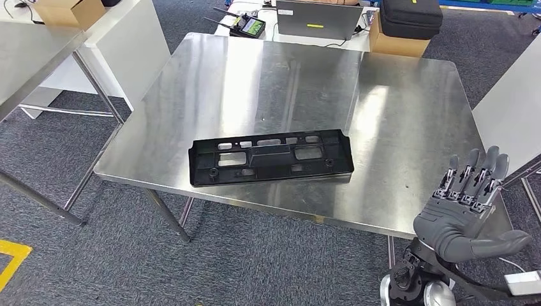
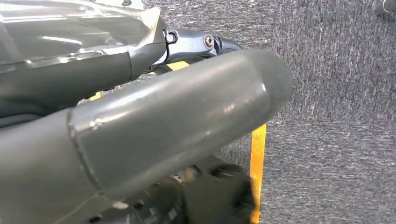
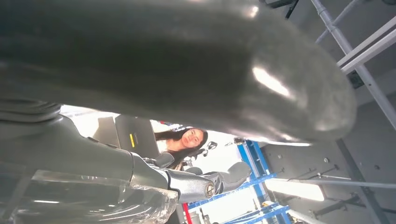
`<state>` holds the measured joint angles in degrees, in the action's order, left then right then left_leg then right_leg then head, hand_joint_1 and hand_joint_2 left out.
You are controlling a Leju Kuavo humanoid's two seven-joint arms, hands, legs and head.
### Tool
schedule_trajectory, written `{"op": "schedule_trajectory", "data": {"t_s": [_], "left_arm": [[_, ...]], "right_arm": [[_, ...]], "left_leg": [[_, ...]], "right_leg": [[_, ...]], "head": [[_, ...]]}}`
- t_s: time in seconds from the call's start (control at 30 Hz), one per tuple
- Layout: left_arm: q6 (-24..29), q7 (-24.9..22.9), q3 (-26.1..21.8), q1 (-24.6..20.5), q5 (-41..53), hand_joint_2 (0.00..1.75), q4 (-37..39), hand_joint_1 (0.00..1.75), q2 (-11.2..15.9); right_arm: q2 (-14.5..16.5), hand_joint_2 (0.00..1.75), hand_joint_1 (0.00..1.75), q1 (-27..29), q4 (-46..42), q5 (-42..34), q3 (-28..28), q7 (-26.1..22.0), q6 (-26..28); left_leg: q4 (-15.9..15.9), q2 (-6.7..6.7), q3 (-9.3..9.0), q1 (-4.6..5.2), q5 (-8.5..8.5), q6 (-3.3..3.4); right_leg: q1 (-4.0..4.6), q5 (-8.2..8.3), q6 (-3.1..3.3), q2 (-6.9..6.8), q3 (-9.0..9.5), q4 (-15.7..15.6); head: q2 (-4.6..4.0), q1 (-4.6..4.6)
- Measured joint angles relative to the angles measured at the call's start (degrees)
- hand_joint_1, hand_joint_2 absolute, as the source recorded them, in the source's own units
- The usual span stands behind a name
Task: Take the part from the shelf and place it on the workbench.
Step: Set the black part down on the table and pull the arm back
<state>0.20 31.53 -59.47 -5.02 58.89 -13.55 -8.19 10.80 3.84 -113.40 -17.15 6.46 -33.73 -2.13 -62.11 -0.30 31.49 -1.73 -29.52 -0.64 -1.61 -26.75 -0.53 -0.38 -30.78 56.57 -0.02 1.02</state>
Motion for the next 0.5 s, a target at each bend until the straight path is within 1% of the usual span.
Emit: {"op": "schedule_trajectory", "data": {"t_s": [0.03,0.07,0.1,0.13,0.17,0.2,0.23,0.27,0.3,0.33,0.37,0.4,0.43,0.47,0.5], "left_arm": [[-0.03,-0.01,0.01,-0.03,0.02,0.00,0.00,0.00,-0.01],[-0.06,-0.03,0.02,-0.05,0.05,0.00,0.00,0.00,-0.01],[-0.09,-0.07,0.03,-0.06,0.08,0.00,0.00,0.00,-0.01],[-0.10,-0.10,0.03,-0.06,0.10,0.00,0.00,0.00,-0.02],[-0.11,-0.13,0.04,-0.09,0.10,0.00,0.00,0.00,-0.08],[-0.11,-0.15,0.04,-0.13,0.11,0.00,0.00,0.00,-0.13],[-0.11,-0.15,0.04,-0.16,0.13,0.00,0.00,0.00,-0.19],[-0.09,-0.16,0.03,-0.19,0.13,0.00,0.00,0.00,-0.24],[-0.08,-0.16,0.03,-0.20,0.14,0.00,0.00,0.00,-0.23],[-0.06,-0.17,0.02,-0.19,0.13,0.00,0.00,0.00,-0.23],[-0.04,-0.17,0.02,-0.19,0.11,0.00,0.01,0.00,-0.24],[-0.04,-0.17,0.02,-0.18,0.10,0.00,0.01,0.00,-0.25],[-0.05,-0.17,0.03,-0.17,0.09,0.00,0.02,0.00,-0.28],[-0.05,-0.16,0.03,-0.16,0.08,0.00,0.02,0.00,-0.32],[-0.06,-0.16,0.03,-0.15,0.07,0.00,0.02,0.00,-0.37]], "right_arm": [[0.00,0.00,0.00,-0.11,-0.01,0.01,0.04,0.00,0.00],[0.00,0.00,0.00,-0.23,-0.01,0.01,0.06,0.00,-0.01],[-0.01,0.00,0.00,-0.30,0.00,0.02,0.10,0.00,-0.01],[-0.01,0.00,0.00,-0.34,0.00,0.03,0.16,0.00,-0.01],[-0.03,0.00,0.00,-0.36,0.01,0.05,0.25,0.01,-0.01],[-0.05,0.00,0.00,-0.37,0.01,0.13,0.33,0.01,-0.01],[-0.08,0.00,0.00,-0.39,0.02,0.28,0.39,0.03,-0.01],[-0.10,0.00,0.00,-0.39,0.07,0.49,0.43,0.05,-0.01],[-0.12,0.00,0.00,-0.40,0.15,0.76,0.45,0.10,0.00],[-0.16,0.00,0.00,-0.39,0.27,1.04,0.47,0.18,0.02],[-0.21,0.00,0.00,-0.39,0.40,1.35,0.49,0.28,0.03],[-0.28,0.00,0.00,-0.40,0.53,1.66,0.51,0.42,0.04],[-0.33,0.00,0.00,-0.41,0.63,2.01,0.51,0.55,0.06],[-0.37,0.00,0.00,-0.43,0.71,2.41,0.51,0.71,0.07],[-0.39,0.00,0.00,-0.49,0.76,2.79,0.51,0.88,0.08]], "left_leg": [[2.68,-0.09,-1.51,0.01,0.50,0.06],[4.03,-0.19,-2.08,0.14,0.62,0.21],[4.29,-0.26,-1.89,0.38,0.77,0.50],[4.47,-0.21,-1.46,0.48,1.13,1.02],[4.68,-0.12,-1.07,0.63,1.61,1.69],[4.91,0.00,-0.59,0.71,2.18,2.49],[5.13,0.11,-0.01,0.77,2.79,3.21],[5.12,0.21,0.60,0.94,3.34,3.68],[5.10,0.27,1.32,1.10,3.86,3.99],[5.09,0.30,2.02,1.29,4.39,4.10],[5.07,0.33,2.73,1.46,4.93,4.14],[5.03,0.32,3.40,1.59,5.45,4.12],[4.98,0.30,4.04,1.68,5.96,4.04],[4.89,0.25,4.61,1.73,6.46,3.89],[4.77,0.21,5.13,1.82,6.94,3.67]], "right_leg": [[0.13,0.21,-0.33,0.01,-0.29,0.21],[0.27,0.48,-0.76,0.02,-0.62,0.33],[0.36,0.84,-1.30,0.05,-0.89,0.35],[0.49,1.09,-1.84,0.12,-1.16,0.34],[0.50,0.75,-2.11,0.18,-1.69,0.74],[0.53,-0.34,-2.06,0.24,-2.46,1.93],[0.56,-2.22,-1.71,0.29,-3.56,4.29],[0.45,-4.63,-1.20,0.29,-4.91,7.77],[0.47,-6.78,-0.89,0.30,-6.15,11.70],[0.49,-8.19,-0.86,0.31,-6.92,15.03],[0.51,-8.55,-1.15,0.31,-6.90,16.77],[0.55,-7.90,-1.61,0.31,-5.84,16.41],[0.61,-6.62,-2.08,0.31,-3.73,13.89],[0.65,-5.37,-2.35,0.31,-0.83,9.84],[0.84,-4.73,-2.31,0.31,2.32,5.16]], "head": [[0.00,-0.04],[0.00,-0.06],[0.00,-0.11],[0.00,-0.16],[0.00,-0.13],[0.00,-0.27],[0.00,-0.42],[0.00,-0.57],[0.00,-0.75],[0.00,-0.79],[0.00,-0.79],[0.00,-0.82],[0.00,-0.81],[0.00,-0.83],[0.00,-0.83]]}}
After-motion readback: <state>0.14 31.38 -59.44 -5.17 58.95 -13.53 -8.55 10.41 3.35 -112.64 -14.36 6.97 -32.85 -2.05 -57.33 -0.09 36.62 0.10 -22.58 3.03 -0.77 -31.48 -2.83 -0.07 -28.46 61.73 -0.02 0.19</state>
